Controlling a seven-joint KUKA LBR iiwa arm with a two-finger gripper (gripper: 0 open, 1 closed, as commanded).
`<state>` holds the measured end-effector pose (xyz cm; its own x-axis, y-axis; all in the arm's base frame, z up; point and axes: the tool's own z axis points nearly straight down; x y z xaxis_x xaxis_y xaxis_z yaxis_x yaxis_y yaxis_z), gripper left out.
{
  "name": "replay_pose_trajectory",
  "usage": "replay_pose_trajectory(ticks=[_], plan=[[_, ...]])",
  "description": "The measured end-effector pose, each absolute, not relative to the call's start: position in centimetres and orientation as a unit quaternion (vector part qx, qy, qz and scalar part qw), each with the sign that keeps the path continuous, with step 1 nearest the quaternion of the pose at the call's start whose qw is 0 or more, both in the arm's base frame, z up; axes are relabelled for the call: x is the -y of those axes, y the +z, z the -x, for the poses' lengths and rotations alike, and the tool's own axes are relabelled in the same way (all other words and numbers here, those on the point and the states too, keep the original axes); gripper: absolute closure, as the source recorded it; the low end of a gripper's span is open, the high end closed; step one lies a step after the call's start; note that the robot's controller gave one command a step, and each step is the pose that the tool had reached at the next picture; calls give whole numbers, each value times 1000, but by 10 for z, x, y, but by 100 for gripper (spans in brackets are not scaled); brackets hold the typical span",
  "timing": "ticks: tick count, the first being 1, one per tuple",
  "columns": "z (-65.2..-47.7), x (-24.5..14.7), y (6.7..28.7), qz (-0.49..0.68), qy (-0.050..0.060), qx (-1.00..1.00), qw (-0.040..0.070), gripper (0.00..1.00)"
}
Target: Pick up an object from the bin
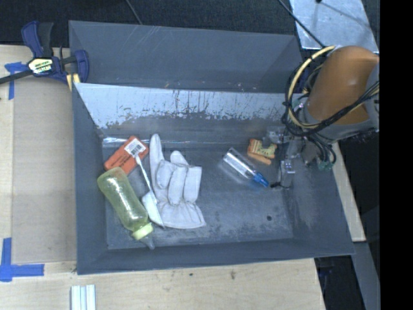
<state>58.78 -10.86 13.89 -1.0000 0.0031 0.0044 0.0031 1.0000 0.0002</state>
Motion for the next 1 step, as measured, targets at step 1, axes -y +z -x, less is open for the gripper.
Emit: replay_pose_trajectory(ticks=[1], plan=[[-590,108,144,1,0,1000,-2,0]])
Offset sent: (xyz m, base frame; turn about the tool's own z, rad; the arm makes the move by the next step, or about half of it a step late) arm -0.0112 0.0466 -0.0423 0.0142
